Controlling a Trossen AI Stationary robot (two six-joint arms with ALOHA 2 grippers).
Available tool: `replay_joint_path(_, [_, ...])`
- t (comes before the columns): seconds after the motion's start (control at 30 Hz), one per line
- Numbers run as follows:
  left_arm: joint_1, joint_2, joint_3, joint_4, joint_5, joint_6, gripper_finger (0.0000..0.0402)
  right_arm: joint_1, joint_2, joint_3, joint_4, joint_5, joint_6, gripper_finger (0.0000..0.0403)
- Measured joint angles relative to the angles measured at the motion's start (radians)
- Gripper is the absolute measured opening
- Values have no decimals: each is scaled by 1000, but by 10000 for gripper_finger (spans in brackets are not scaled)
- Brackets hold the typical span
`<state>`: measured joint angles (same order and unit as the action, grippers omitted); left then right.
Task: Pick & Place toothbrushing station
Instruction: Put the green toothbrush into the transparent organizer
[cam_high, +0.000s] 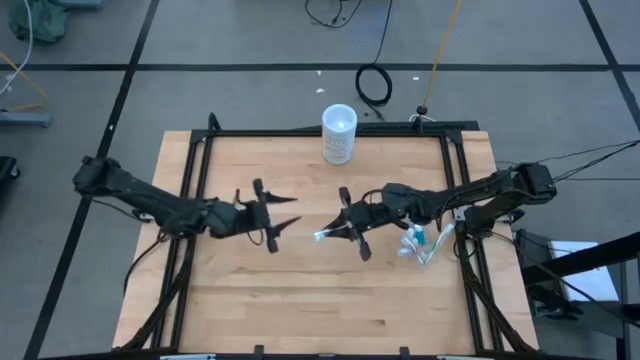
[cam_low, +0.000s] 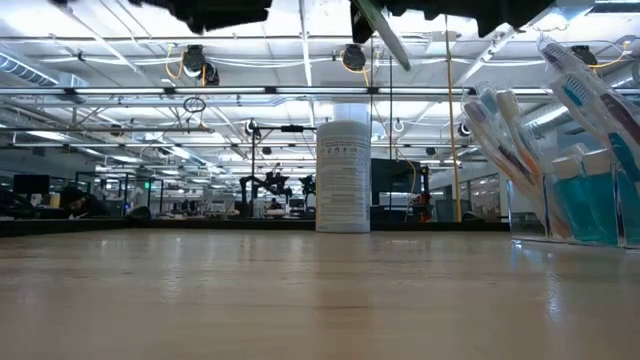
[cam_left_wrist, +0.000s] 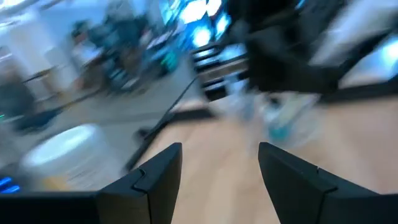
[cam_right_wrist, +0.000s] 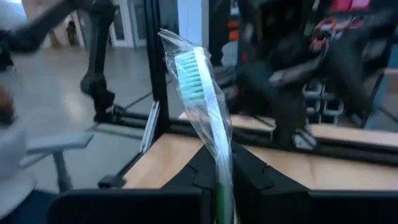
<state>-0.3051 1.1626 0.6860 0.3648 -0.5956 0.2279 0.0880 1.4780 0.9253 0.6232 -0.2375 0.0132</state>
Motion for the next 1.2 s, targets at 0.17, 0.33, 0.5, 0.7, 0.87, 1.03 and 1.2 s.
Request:
replay_joint_path(0.17, [67,121,-157,414,288,-3,219,-1,1,0,59,4,-27,10])
replay_joint_path(0.33, [106,289,-129,642,387,-31,218,-1,8,0,61,4,-28,18])
replay_joint_path(0.5, [129,435,-17,646,362,-100,218,-1,7,0,67,4,-18,16])
replay_joint_path(0.7, [144,541,116,633,358,-79,218,-1,7,0,54,3,-17,14])
replay_joint_path(0.87, [144,597,176,628,359,-76,218,0,7,0,50,-1,-15,20])
replay_joint_path(1.03, [144,616,195,592,367,-69,218,1,7,0,41,-3,-14,10])
replay_joint_path(1.2, [141,610,194,463,365,-93,218,5,7,0,20,5,-20,19])
